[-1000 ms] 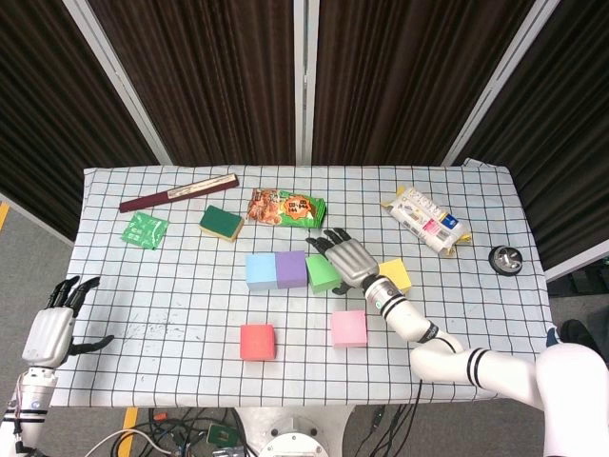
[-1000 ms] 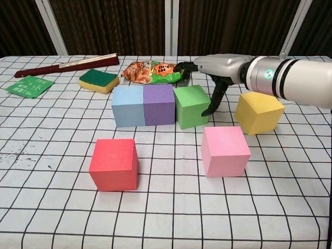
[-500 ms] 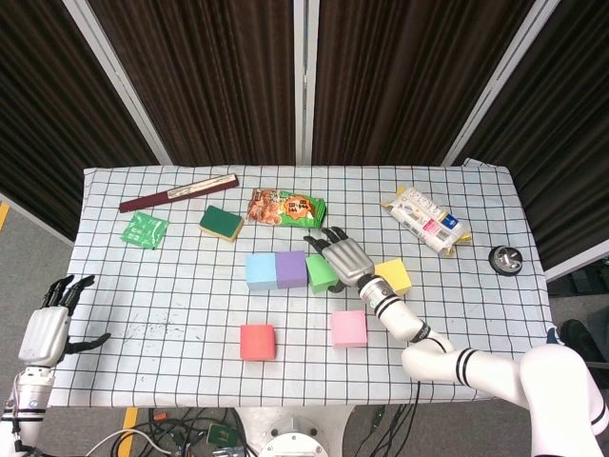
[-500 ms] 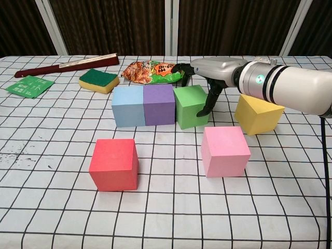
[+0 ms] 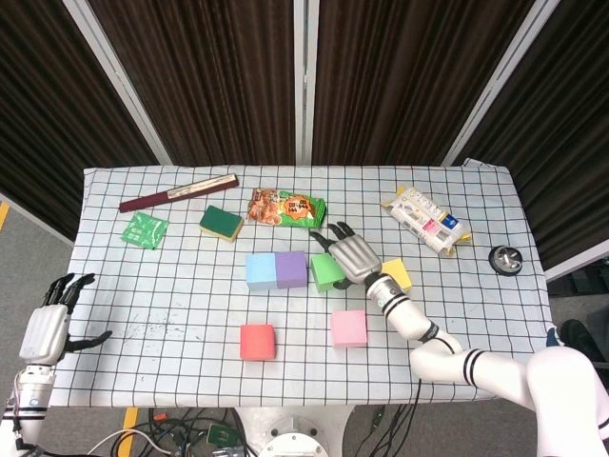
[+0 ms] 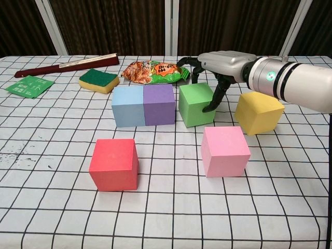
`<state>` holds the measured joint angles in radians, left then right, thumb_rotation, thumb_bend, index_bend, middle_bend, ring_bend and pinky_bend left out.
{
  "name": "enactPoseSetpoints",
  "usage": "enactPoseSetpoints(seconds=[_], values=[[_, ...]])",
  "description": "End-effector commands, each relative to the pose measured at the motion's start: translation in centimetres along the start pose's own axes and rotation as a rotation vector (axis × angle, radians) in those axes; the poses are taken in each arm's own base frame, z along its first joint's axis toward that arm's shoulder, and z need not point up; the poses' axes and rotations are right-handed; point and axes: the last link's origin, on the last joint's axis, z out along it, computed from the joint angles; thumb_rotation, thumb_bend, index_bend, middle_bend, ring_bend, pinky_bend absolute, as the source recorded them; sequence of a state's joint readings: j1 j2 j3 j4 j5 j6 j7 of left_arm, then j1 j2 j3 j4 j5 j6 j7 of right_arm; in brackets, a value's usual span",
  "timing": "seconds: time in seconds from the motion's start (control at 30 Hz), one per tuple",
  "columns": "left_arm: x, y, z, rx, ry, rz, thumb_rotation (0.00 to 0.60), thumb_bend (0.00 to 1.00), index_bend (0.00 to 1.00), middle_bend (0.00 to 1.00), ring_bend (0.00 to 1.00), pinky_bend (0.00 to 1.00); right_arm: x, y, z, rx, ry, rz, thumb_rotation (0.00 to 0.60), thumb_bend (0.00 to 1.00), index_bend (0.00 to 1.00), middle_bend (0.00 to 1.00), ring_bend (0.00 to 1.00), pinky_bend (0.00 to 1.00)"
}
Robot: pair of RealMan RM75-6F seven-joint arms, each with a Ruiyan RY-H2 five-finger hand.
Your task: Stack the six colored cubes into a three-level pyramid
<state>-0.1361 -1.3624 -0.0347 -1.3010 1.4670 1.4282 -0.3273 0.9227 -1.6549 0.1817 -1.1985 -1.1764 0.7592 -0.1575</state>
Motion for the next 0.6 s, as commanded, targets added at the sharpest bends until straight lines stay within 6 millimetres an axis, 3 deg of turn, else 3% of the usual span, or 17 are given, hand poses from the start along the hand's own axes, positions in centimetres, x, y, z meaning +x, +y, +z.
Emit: enactPoseSetpoints(seconds=[0.03, 0.33, 0.6], values=[[0.0, 0.0, 0.0, 0.000, -0.001, 0.000, 0.600, 0.00, 0.13, 0.16, 0.04, 0.06, 0.1, 0.4, -0.1, -0.004, 0.005, -0.007, 0.600, 0.10, 0.00, 0.46, 0.04, 0.00], [-0.1, 0.0, 0.1, 0.000, -0.006, 0.001, 0.600, 0.00, 0.13, 0.16, 0.04, 0.06, 0.1, 0.9, 0.4, -0.022, 0.023, -0.021, 0.600, 0.11, 0.00, 0.46, 0.04, 0.00], [-0.1, -0.2, 0.1, 0.011, -0.006, -0.005, 0.600, 0.00, 0.13, 0.16, 0.04, 0.06, -0.3, 0.2, 1.0, -0.044, 0.060, 0.031, 0.600, 0.11, 0.00, 0.47, 0.05, 0.00]])
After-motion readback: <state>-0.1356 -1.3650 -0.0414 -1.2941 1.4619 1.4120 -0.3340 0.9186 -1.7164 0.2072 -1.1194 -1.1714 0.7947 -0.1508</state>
